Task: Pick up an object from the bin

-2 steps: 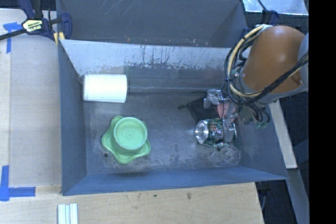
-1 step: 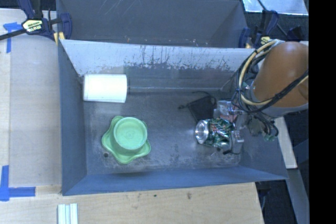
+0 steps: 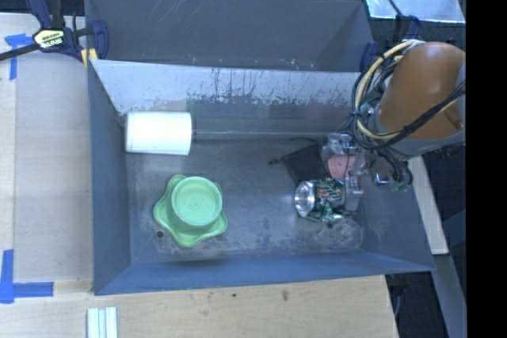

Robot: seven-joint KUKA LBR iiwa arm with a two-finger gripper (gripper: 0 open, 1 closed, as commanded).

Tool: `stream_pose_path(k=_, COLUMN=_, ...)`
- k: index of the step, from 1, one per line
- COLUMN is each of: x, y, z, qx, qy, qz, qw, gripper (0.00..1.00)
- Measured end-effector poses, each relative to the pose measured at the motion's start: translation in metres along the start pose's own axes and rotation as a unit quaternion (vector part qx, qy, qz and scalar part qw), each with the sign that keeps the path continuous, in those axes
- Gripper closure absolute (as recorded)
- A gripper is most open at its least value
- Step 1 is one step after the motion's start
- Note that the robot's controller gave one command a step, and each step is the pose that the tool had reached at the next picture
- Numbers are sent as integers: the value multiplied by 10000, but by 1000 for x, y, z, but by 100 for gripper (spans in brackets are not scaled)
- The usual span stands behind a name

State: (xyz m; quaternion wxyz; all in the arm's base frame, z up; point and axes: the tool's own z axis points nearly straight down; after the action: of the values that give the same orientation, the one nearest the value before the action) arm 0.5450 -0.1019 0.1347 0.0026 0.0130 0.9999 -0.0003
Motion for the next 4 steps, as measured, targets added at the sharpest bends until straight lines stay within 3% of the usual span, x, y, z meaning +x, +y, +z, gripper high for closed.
stream_pose_path(k=1, x=-5, y=-25, z=56, qx=-14, qy=18, qz=-272, qw=9996, gripper=0)
stream_pose_path(k=2, x=12, y=-6, z=62, qx=4, qy=-15, qz=702, qw=9975, gripper=100)
stream_pose_path(k=4, x=13, y=-6, z=58, qx=2, qy=4, qz=699, qw=9976, gripper=100)
